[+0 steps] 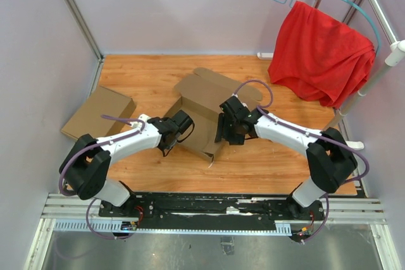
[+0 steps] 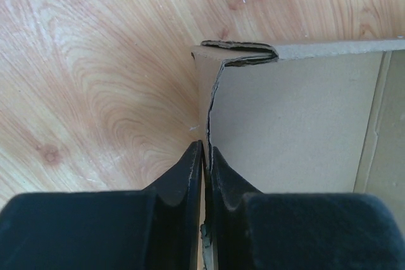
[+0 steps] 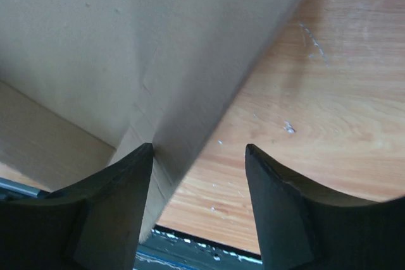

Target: Fold the paper box

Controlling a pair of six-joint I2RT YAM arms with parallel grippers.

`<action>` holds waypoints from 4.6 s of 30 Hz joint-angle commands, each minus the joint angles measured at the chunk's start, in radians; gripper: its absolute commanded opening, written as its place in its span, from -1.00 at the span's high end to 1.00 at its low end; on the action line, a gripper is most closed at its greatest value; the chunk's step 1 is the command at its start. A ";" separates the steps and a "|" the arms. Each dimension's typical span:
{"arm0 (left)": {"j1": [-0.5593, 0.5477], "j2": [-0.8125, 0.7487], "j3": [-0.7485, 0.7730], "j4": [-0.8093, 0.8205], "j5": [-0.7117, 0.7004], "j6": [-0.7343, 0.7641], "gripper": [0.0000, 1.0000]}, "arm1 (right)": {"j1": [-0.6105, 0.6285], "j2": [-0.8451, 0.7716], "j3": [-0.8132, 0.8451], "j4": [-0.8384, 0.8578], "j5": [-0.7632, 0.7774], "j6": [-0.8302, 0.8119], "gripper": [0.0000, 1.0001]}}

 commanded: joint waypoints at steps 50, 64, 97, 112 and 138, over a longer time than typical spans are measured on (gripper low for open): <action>0.189 -0.121 -0.047 0.436 0.290 1.280 0.17 | -0.205 0.339 0.287 -0.125 0.030 -0.463 0.90; 0.189 -0.052 0.000 0.479 0.400 1.333 0.26 | -0.203 0.308 0.251 -0.092 -0.028 -0.404 0.86; 0.188 -0.155 -0.076 0.474 0.317 1.361 0.31 | -0.138 0.504 0.512 -0.261 0.265 -0.454 0.30; 0.188 -0.186 -0.094 0.497 0.355 1.370 0.34 | -0.124 0.576 0.534 -0.384 0.550 -0.359 0.98; 0.189 -0.217 -0.104 0.490 0.331 1.369 0.35 | -0.191 0.539 0.558 -0.251 0.341 -0.335 0.31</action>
